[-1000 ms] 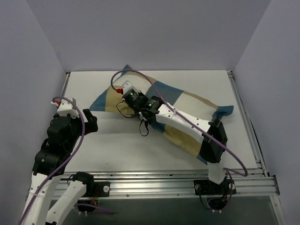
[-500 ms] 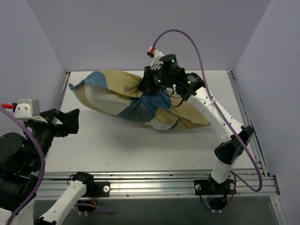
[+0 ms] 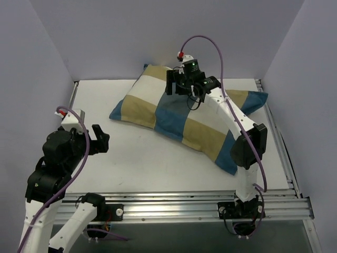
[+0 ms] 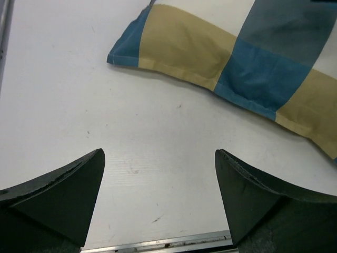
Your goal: Remove the pillowcase from the pillow
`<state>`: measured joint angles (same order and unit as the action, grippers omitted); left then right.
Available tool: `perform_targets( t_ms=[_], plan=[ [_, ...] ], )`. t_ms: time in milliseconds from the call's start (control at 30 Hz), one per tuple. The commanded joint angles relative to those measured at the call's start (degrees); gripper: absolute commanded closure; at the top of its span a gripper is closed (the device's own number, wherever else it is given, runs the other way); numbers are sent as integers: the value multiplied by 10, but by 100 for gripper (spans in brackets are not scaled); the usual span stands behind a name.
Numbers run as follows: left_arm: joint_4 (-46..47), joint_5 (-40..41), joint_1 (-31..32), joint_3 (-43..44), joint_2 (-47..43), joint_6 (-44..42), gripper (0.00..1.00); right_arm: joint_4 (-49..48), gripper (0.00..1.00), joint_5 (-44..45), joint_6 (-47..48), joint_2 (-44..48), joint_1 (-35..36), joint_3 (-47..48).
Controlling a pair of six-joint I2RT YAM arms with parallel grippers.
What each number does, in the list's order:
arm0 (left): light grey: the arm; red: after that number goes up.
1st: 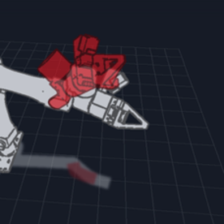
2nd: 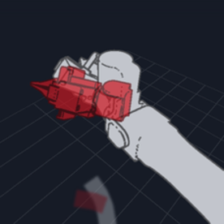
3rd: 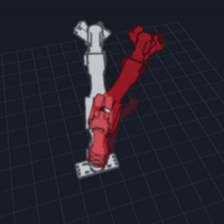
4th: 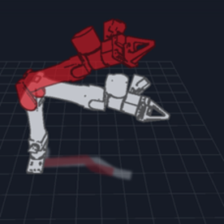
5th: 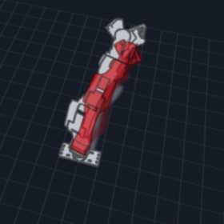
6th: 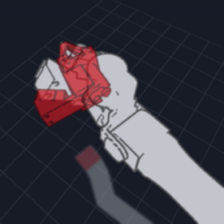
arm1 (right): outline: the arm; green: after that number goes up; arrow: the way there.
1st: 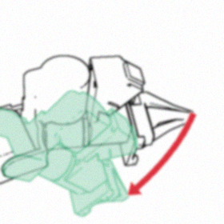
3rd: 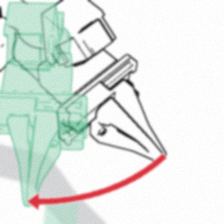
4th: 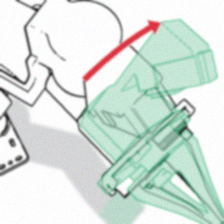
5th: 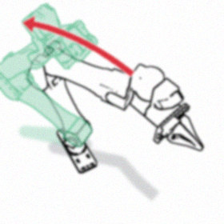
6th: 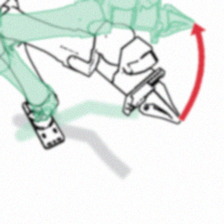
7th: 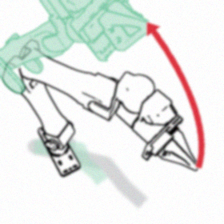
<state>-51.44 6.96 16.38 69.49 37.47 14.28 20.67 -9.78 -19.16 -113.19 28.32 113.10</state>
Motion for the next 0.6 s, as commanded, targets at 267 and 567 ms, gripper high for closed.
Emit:
perform_targets(
  t_ms=[267, 567],
  plan=[
    [130, 64, -4, -148, -53, 43, 6, -69, 0, 404, 296, 183, 246, -243],
    [178, 171, -5, -233, -144, 69, 6, -99, 0, 563, 319, 130, 312, -386]
  ],
)
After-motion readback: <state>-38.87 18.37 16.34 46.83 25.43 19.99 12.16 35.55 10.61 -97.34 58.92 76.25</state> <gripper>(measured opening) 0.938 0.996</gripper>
